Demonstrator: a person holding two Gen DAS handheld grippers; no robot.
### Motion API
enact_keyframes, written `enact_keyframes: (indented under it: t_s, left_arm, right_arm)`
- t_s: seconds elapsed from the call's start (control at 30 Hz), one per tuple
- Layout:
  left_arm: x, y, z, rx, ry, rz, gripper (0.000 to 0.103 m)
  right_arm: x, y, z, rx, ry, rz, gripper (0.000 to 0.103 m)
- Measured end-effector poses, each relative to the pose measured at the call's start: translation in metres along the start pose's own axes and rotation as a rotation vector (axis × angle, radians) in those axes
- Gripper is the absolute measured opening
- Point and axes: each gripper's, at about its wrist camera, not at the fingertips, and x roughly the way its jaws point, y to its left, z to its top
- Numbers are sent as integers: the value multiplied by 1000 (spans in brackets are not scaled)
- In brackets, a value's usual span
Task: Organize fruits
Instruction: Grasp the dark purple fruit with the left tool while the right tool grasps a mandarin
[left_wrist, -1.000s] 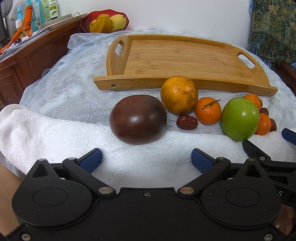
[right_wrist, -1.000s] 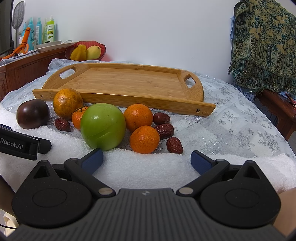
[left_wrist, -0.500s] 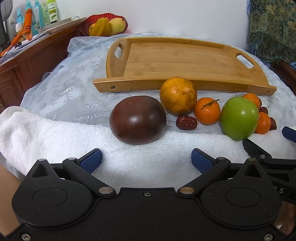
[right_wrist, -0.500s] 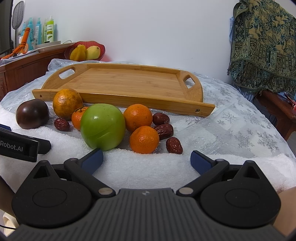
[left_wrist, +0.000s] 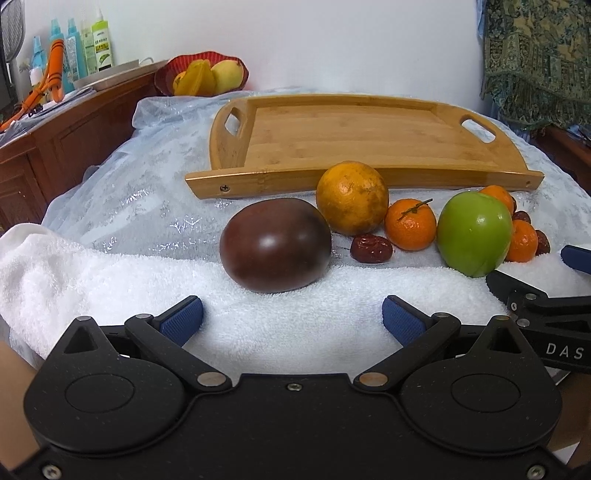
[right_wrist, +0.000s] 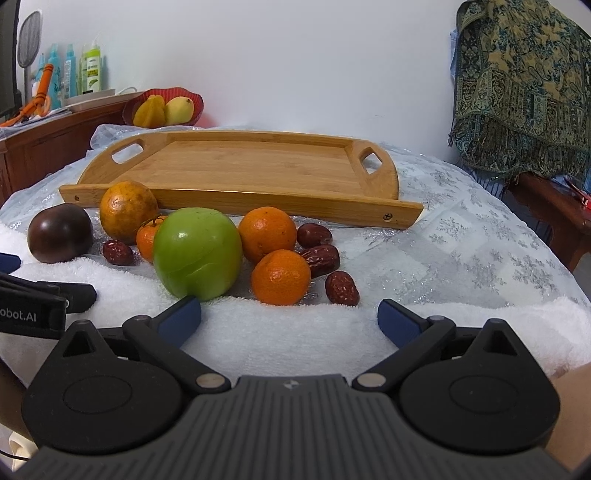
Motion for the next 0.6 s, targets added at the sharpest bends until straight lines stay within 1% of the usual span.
enact_keyframes:
  t_s: [0.07, 0.1, 0.13, 0.17, 0.2, 0.27, 0.3, 0.33, 0.37, 0.4, 0.43, 0.47, 0.5, 0.6]
  left_arm:
    - [-3, 3, 1, -4, -3, -9, 103]
    - [-6, 5, 1, -8, -11, -11, 101]
    - [-10, 6, 1, -12, -26, -12, 96]
    - [-14, 8, 1, -18, -46, -5, 91]
    - [-18, 10, 1, -20, -71, 8, 90]
    - [-27, 12, 2, -12, -129, 25, 86]
    - [-30, 14, 3, -6, -156, 28, 86]
    - [-33, 15, 4, 3, -181, 27, 84]
    - [-35, 16, 6, 17, -198, 22, 83]
    - [-36, 16, 7, 27, -207, 18, 82]
    - [-36, 17, 8, 31, -210, 15, 79]
    - [-35, 18, 9, 34, -209, 10, 78]
    - [-34, 19, 9, 33, -207, 6, 77]
    - [-28, 21, 8, 18, -188, 0, 74]
  right_arm:
    - [-3, -1, 3, 11, -1, 10, 103]
    - [-6, -2, 3, 17, -15, 15, 103]
    - [-9, -3, 2, 20, -31, 18, 103]
    - [-12, -3, 2, 20, -48, 22, 100]
    - [-15, -3, 2, 18, -66, 26, 96]
    - [-21, -2, 2, 11, -102, 32, 90]
    - [-24, -1, 2, 7, -123, 33, 84]
    - [-27, 0, 2, 0, -142, 31, 81]
    - [-28, 1, 3, -7, -155, 27, 75]
    - [-30, 3, 3, -12, -163, 22, 67]
    - [-29, 3, 3, -14, -161, 18, 62]
    - [-29, 3, 4, -16, -155, 16, 53]
    - [-28, 3, 3, -15, -146, 12, 48]
    - [-25, 2, 2, -11, -120, 5, 42]
